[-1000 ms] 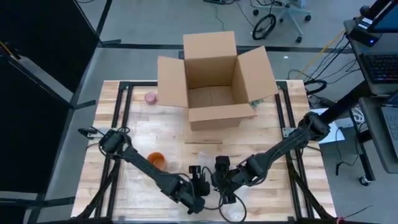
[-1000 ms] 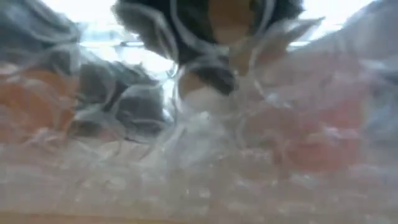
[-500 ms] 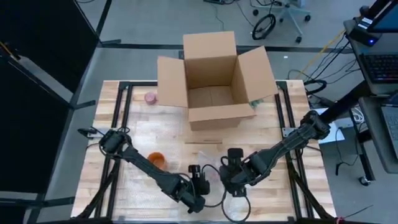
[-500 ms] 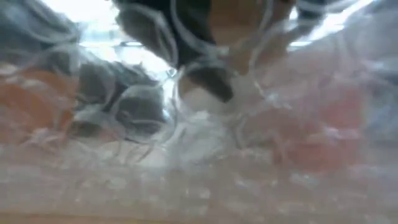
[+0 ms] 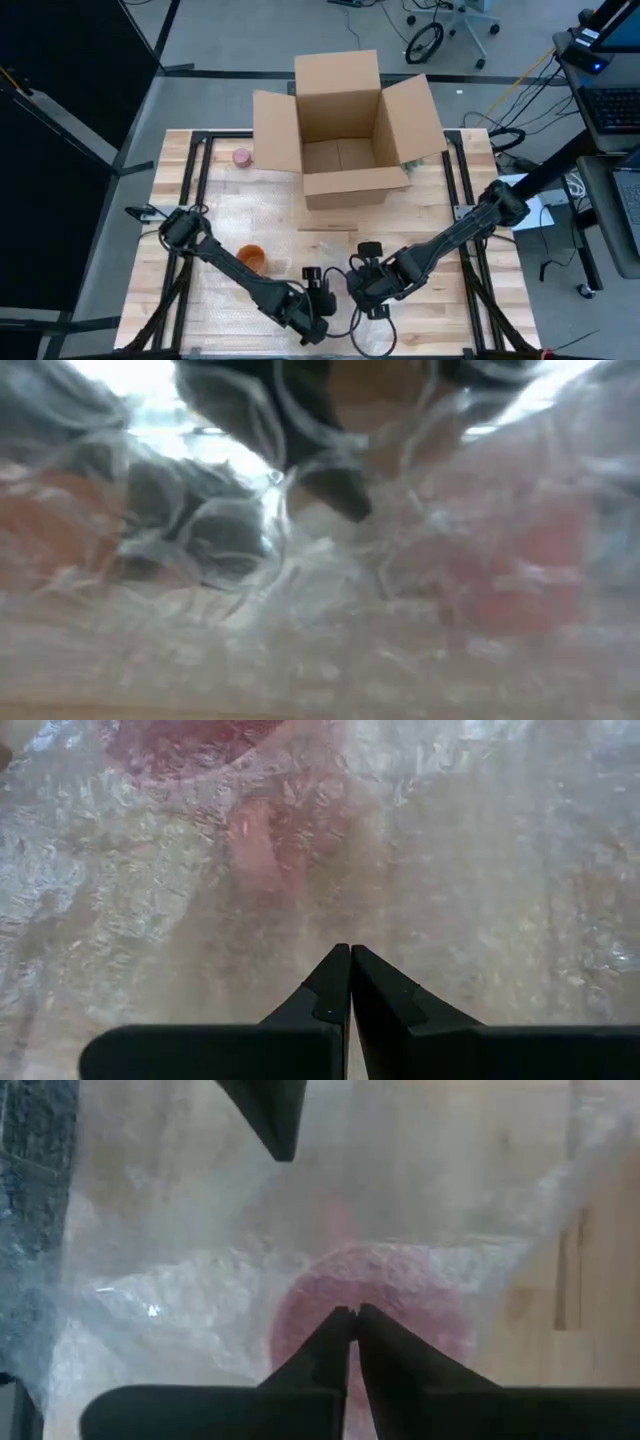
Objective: Wrap mug
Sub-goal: Wrap the pink cup with the bubble wrap
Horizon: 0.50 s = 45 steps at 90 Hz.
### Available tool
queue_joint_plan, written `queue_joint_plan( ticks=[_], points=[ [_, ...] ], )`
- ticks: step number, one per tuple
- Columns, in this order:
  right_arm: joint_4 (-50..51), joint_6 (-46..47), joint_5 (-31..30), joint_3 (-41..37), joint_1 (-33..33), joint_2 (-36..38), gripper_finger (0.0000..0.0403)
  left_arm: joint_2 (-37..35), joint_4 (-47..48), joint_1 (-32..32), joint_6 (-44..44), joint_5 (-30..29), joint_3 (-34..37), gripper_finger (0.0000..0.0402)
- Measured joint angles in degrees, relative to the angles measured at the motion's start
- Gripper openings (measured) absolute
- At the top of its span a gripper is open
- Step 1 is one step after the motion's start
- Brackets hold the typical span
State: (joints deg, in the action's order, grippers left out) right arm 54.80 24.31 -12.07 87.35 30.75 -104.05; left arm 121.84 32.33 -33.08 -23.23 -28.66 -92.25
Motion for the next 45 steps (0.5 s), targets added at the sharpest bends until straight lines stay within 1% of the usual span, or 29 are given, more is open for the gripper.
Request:
queue_joint_plan(
  ticks=[32,45],
  points=[
    [0.9,-1.7,0.4,-0.1,-0.7,-4.2,0.0001,0.0,0.2,0.0,0.0,0.0,0.0,0.0],
    [0.8,-1.7,0.4,-0.1,-0.7,-4.4,0.0001,0.0,0.2,-0.1,0.0,0.0,0.0,0.0]
  ],
)
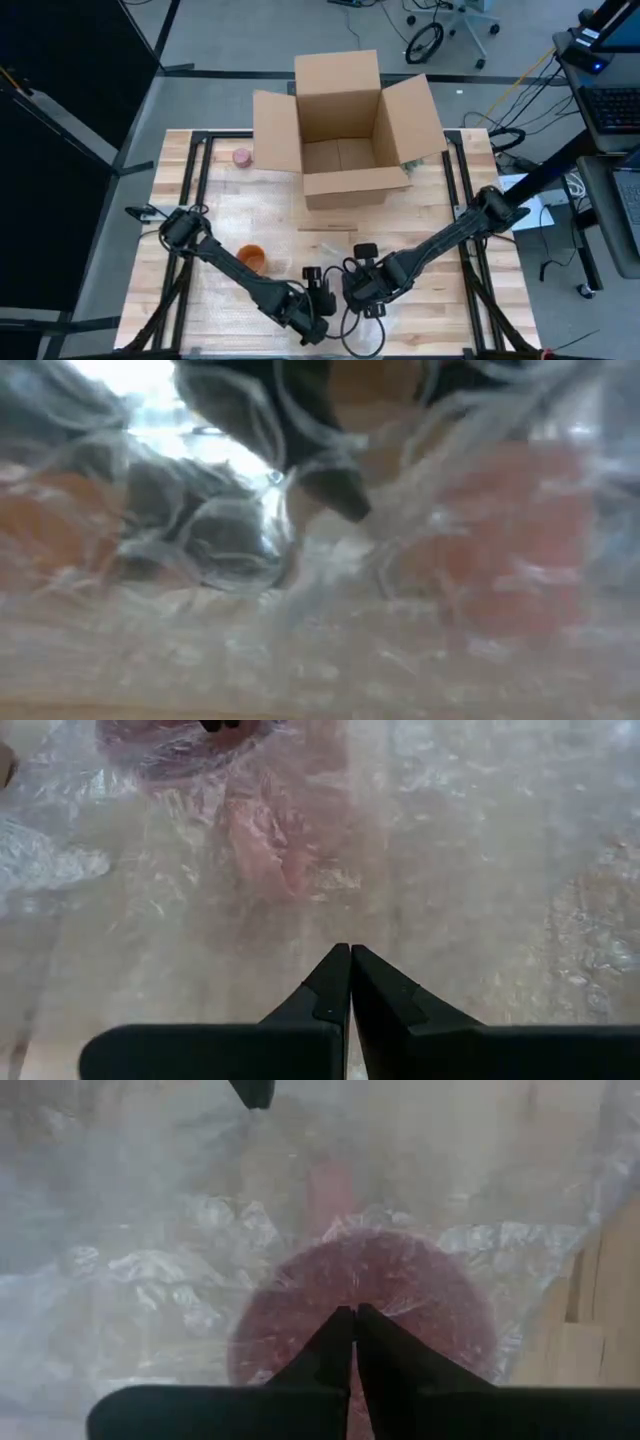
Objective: Wrap mug
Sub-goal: Wrap the pink cup with the bubble wrap
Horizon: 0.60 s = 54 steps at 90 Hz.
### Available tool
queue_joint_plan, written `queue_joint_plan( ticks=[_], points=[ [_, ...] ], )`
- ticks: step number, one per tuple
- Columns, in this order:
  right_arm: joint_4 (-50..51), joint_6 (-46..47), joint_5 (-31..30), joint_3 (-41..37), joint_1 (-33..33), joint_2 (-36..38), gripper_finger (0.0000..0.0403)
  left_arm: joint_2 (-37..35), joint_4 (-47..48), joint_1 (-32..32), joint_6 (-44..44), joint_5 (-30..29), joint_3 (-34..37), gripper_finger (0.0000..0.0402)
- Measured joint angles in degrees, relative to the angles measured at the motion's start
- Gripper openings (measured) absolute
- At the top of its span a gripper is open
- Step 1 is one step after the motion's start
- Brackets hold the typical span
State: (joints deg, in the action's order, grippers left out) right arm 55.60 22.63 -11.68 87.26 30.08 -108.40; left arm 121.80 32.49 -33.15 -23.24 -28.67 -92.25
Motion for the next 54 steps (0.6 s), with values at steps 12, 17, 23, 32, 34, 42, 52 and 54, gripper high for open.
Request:
queue_joint_plan(
  ticks=[12,17,23,32,34,42,52,54],
  points=[
    [-0.2,0.0,0.6,0.0,0.0,0.0,0.0001,0.0,0.0,0.0,0.0,0.0,0.0,0.0],
    [-0.5,0.0,1.2,0.0,-0.1,-0.2,0.0,0.0,0.0,0.0,0.0,0.0,0.0,0.0],
    [-1.1,0.0,1.2,0.0,-0.1,-0.7,0.0,0.0,0.0,0.0,0.0,0.0,0.0,0.0],
    [-1.2,-0.4,1.2,0.0,-0.2,-0.9,0.0,0.0,0.0,0.0,0.0,0.0,0.0,0.0],
    [-1.2,-0.4,1.2,0.0,-0.2,-0.9,0.0,0.0,0.0,0.0,0.0,0.0,0.0,0.0],
    [-1.2,-0.5,1.2,0.0,-0.6,-0.9,0.0,0.0,0.0,0.0,0.0,0.0,0.0,0.0],
    [-1.4,-1.2,1.4,-0.1,-1.3,-0.9,0.0,0.0,0.0,0.0,0.0,0.0,0.0,0.0],
    [-1.8,-1.2,1.6,-0.4,-1.5,-1.0,0.0,0.0,0.0,0.0,-0.1,0.0,0.0,0.0]
  ],
)
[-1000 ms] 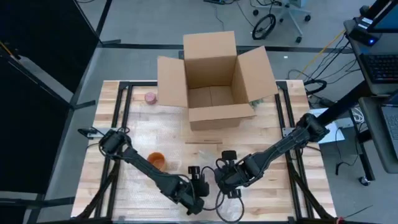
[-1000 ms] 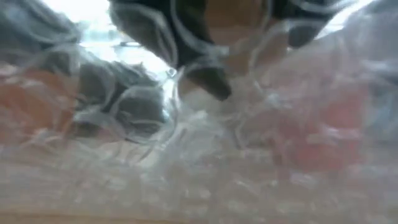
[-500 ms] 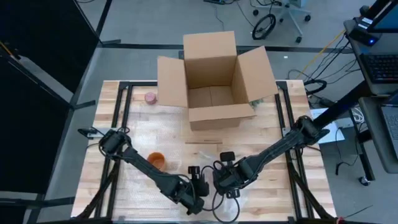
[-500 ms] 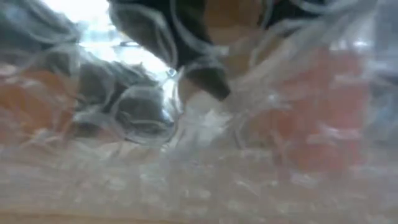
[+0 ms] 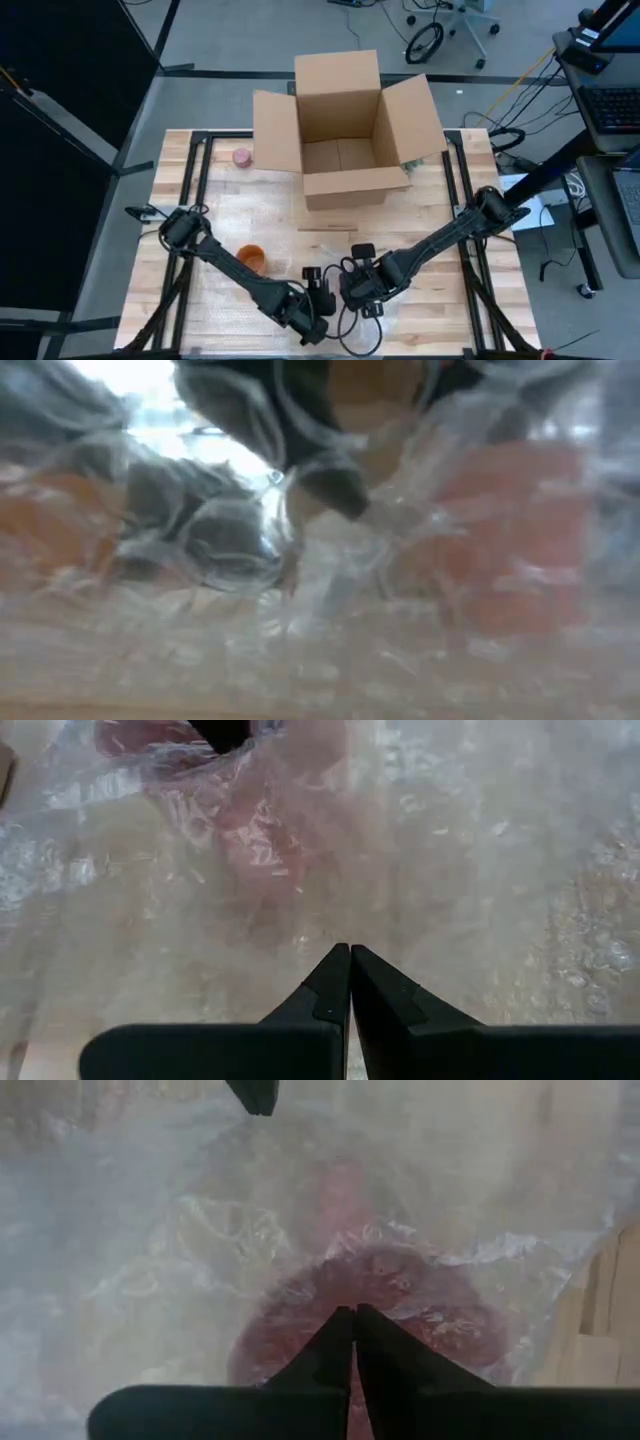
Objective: Wrap mug
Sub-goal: Wrap the pink cup with the bubble wrap
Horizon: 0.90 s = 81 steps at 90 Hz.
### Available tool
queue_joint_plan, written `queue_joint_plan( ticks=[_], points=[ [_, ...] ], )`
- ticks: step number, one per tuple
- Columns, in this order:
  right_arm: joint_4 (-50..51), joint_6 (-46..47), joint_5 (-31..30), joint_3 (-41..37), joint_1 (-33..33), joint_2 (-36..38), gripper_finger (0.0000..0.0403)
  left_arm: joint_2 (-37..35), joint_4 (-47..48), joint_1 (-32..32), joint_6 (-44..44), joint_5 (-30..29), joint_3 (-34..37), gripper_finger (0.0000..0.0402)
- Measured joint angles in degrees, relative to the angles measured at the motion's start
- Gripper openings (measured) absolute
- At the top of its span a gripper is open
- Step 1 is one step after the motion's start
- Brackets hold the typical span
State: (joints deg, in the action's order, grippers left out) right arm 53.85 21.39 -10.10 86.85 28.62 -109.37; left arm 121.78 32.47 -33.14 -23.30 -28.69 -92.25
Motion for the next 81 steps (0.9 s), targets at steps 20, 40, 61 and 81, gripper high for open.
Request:
queue_joint_plan(
  ticks=[20,40,61,81],
  points=[
    [-2.0,0.0,3.4,-5.2,-1.8,-0.1,0.0,0.0,0.0,0.0,0.0,0.0,0.0,0.0],
    [-7.3,-0.1,4.9,-8.6,-2.8,0.0,0.0,0.0,0.0,0.0,0.1,0.0,0.0,0.0],
    [-6.7,0.6,6.1,-8.2,-3.2,0.4,0.0,0.0,0.0,0.0,0.1,0.0,0.0,0.0],
    [-6.4,2.0,7.7,-5.4,-2.7,1.1,0.0016,0.0,-0.1,0.0,0.2,0.0,0.0,0.0]
  ],
)
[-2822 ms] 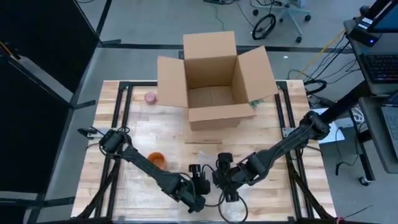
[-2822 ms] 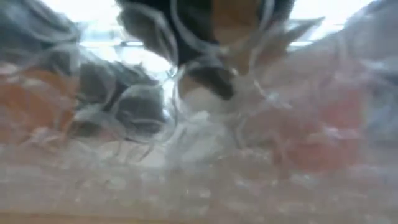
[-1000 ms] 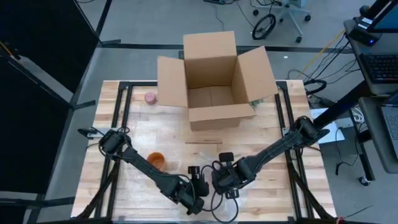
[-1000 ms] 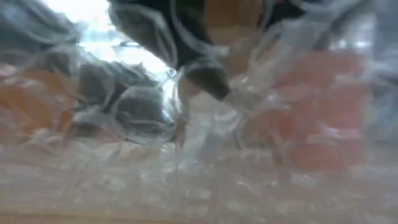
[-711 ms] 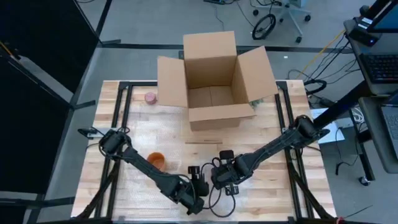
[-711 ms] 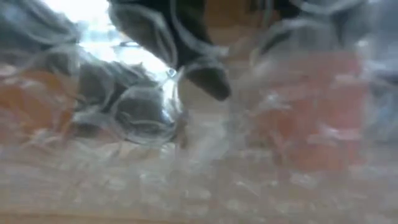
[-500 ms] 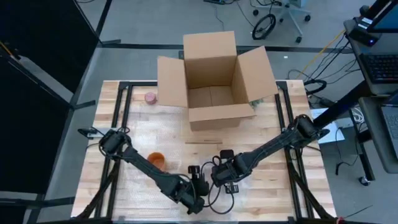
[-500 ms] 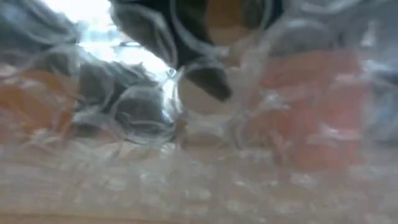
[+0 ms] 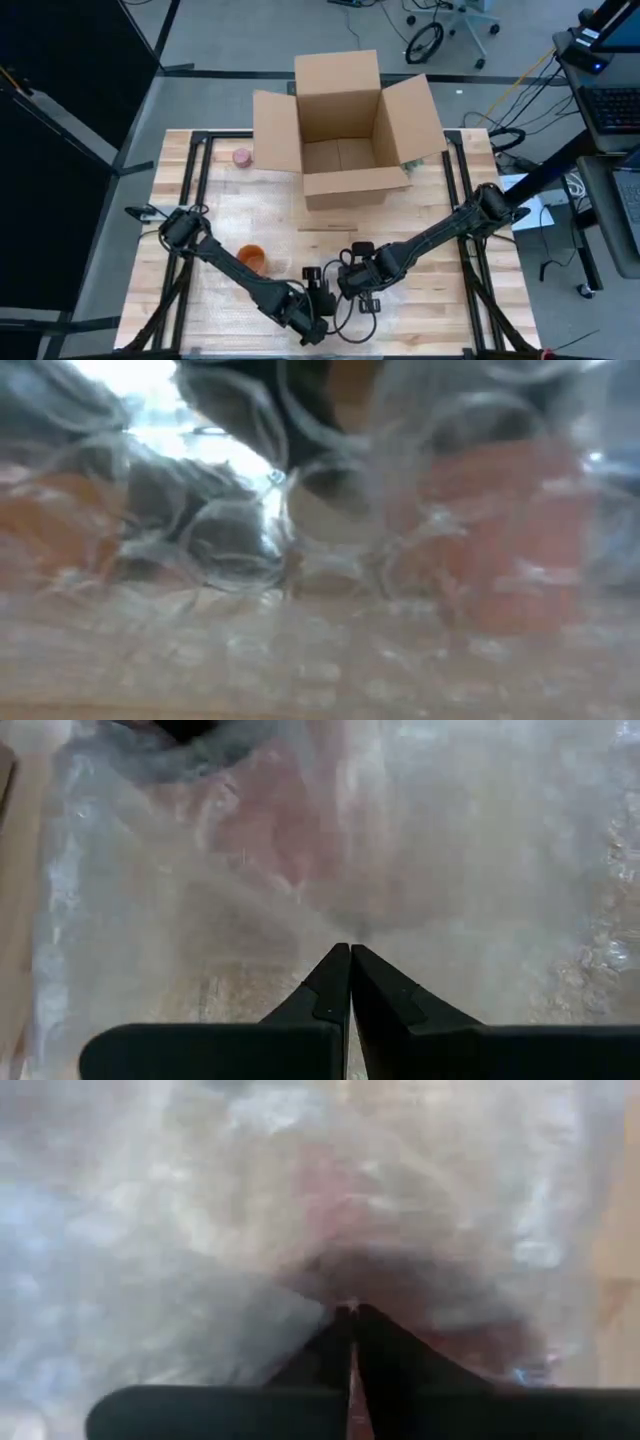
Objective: Wrap mug
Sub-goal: Wrap the pink cup with the bubble wrap
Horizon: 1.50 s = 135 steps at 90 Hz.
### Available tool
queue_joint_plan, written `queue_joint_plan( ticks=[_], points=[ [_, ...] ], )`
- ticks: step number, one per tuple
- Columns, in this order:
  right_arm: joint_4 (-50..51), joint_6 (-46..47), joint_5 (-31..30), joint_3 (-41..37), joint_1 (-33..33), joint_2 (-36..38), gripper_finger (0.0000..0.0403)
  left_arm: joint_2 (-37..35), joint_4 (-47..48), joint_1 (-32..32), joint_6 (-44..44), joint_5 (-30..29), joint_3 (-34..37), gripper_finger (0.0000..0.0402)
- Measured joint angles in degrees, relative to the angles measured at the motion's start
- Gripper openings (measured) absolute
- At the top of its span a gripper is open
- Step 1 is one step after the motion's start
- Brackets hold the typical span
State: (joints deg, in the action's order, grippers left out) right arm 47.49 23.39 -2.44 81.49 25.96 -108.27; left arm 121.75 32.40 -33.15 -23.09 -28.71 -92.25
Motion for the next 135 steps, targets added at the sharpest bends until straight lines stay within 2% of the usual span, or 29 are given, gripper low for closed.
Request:
queue_joint_plan(
  ticks=[28,44,82,108,119,135],
  points=[
    [5.9,-0.1,-0.2,2.4,0.0,0.0,0.0145,0.0,0.0,0.0,0.0,0.0,0.0,0.0],
    [11.6,-0.5,-0.2,6.5,0.0,0.0,0.0188,0.0,0.1,0.0,0.0,0.0,0.0,0.0],
    [14.6,-0.7,-0.6,10.6,0.0,0.1,0.0196,0.0,0.5,0.0,0.0,0.0,0.0,0.0],
    [14.1,0.4,-0.5,10.6,0.8,0.8,0.0196,-4.3,9.2,-2.1,-1.0,1.5,-2.6,0.0],
    [11.1,2.7,-0.5,10.7,1.1,3.0,0.0196,-6.9,9.3,-2.7,-0.5,1.3,-2.7,0.0],
    [3.8,4.0,-0.8,10.7,4.6,1.3,0.0196,-9.2,13.6,-3.6,-2.2,1.3,-2.7,0.0]
  ],
)
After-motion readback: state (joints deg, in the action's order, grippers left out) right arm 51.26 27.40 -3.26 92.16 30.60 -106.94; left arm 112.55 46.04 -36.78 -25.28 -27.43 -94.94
